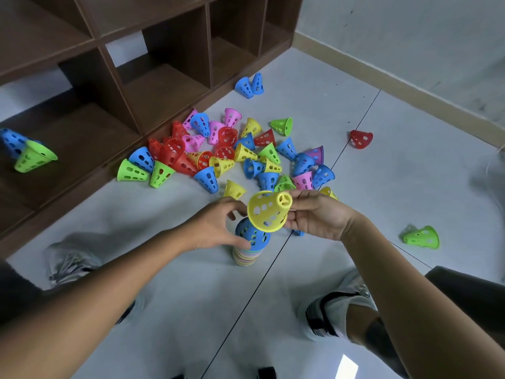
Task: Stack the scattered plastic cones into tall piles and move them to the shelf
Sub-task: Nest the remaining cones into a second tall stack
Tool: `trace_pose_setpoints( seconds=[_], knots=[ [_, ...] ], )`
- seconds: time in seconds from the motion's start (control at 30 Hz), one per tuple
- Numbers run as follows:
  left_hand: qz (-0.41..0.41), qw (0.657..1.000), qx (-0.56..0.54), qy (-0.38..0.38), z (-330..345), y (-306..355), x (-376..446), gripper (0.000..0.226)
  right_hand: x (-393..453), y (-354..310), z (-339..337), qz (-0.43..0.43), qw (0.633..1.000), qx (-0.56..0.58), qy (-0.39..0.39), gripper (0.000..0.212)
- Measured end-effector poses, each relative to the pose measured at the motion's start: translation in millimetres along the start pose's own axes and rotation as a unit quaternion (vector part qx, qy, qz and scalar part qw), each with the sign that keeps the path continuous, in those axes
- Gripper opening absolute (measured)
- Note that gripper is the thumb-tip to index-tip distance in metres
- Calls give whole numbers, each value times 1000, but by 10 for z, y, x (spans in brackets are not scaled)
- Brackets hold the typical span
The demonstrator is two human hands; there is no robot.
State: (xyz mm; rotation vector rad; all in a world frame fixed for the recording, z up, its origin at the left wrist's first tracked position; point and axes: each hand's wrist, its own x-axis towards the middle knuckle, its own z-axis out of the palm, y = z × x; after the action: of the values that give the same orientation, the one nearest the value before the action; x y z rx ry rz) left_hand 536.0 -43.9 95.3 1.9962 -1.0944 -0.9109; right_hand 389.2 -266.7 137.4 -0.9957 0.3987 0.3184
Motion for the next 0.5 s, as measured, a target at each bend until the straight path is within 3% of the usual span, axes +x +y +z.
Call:
trace_pose_setpoints(
  seconds=[0.13,0.27,0.4,0.5],
  knots=[
    [-62,998,-25,-15,-157,-315,-15,63,65,109,1,30,999,-23,3,28],
    [-103,994,8,39,-264,-618,99,40,122,188,3,49,997,-40,38,29],
    [-96,992,25,76,-279,-761,362,21,158,268,-26,78,994,-63,44,22],
    [-88,993,38,74,-240,-742,543,19,181,333,-56,88,993,-58,56,13]
  ],
)
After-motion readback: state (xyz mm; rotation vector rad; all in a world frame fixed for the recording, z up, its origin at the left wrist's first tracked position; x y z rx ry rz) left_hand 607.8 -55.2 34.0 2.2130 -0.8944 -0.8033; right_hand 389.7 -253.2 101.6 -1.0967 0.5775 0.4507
